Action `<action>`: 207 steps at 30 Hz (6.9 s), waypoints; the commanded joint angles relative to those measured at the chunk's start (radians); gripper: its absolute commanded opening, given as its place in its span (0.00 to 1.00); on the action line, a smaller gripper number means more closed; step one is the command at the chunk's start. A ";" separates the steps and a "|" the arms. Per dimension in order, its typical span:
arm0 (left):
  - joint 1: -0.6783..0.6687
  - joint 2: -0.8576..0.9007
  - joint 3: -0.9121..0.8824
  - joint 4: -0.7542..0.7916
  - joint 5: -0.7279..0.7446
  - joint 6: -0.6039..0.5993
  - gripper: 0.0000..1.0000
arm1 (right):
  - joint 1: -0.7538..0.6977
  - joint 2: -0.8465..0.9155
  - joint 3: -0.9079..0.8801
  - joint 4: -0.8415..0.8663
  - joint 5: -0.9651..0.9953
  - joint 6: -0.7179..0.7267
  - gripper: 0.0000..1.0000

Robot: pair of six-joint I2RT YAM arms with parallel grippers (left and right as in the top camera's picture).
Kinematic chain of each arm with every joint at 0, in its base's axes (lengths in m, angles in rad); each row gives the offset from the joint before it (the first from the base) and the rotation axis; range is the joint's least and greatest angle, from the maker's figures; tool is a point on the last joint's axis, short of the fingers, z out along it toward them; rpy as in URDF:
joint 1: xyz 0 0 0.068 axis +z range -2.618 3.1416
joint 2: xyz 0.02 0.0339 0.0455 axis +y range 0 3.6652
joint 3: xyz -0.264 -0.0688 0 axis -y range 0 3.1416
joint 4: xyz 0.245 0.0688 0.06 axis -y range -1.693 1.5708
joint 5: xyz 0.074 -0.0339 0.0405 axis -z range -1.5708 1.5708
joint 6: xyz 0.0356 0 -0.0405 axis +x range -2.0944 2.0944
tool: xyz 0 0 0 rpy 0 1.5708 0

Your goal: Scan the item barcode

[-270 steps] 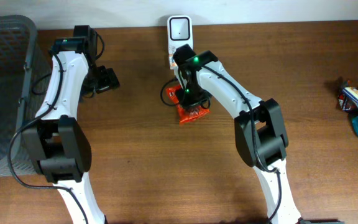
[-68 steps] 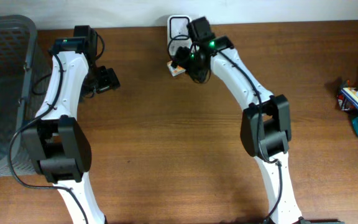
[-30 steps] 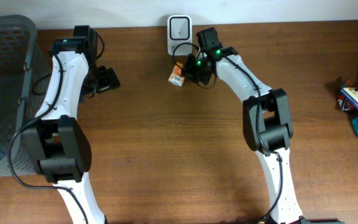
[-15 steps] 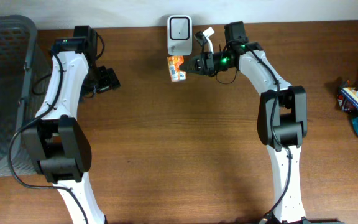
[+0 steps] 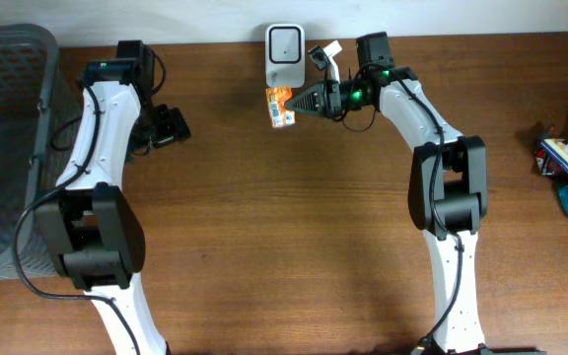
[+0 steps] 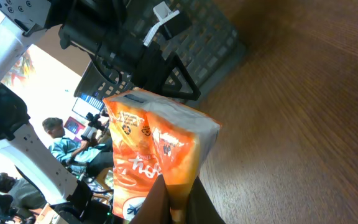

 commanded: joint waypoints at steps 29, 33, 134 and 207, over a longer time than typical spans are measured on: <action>0.001 -0.006 -0.005 -0.001 0.007 0.001 0.99 | 0.250 -0.150 0.054 0.243 2.061 -0.459 0.04; 0.001 -0.006 -0.005 -0.001 0.007 0.000 0.99 | 0.255 -0.132 0.054 0.370 2.002 -0.599 0.04; 0.001 -0.006 -0.005 -0.001 0.007 0.000 0.99 | -0.483 -0.754 -0.041 -0.959 1.842 0.436 0.99; 0.001 -0.006 -0.005 -0.001 0.007 0.000 0.99 | -0.175 -2.511 -1.991 0.357 1.208 0.222 0.98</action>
